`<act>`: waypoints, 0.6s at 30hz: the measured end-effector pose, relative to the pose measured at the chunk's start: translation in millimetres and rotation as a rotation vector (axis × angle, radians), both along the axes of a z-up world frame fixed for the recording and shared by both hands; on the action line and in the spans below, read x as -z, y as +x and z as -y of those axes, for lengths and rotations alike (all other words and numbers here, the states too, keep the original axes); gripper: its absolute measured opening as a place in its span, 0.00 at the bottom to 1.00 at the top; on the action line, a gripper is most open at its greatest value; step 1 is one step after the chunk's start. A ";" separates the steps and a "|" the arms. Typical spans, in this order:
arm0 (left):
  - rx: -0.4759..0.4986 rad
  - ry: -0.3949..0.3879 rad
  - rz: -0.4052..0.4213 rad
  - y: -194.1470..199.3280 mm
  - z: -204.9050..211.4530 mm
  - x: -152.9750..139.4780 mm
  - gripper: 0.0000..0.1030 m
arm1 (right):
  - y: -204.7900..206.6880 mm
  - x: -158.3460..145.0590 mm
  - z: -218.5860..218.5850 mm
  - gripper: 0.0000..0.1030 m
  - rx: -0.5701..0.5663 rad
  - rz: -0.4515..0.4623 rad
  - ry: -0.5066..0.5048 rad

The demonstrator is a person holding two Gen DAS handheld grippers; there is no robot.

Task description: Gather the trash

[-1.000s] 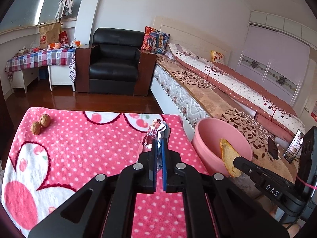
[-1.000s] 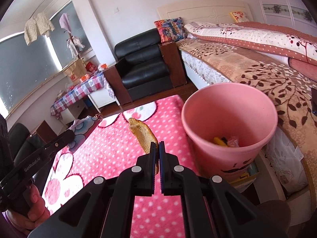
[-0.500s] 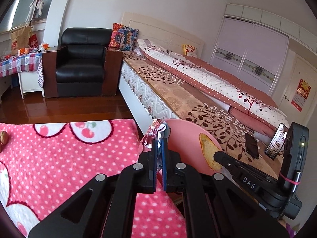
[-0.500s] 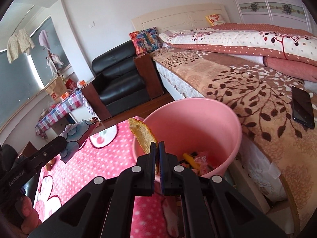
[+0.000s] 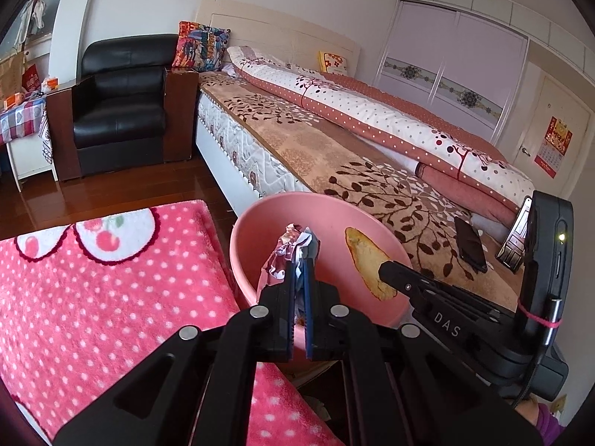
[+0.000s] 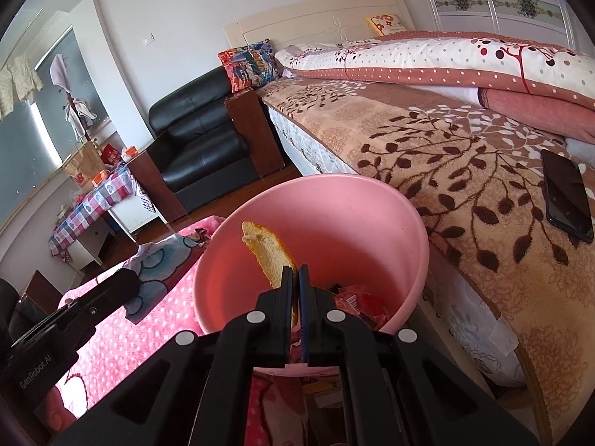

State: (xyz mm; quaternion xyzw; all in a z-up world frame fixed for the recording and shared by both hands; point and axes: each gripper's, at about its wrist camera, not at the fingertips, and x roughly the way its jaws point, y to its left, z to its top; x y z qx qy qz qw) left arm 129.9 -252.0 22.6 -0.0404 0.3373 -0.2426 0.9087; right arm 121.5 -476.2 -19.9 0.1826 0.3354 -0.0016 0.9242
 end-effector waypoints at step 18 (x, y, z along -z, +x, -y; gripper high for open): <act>-0.036 0.013 0.005 -8.3 -18.8 -6.4 0.27 | -22.2 -4.6 -10.7 0.41 -0.004 0.029 0.008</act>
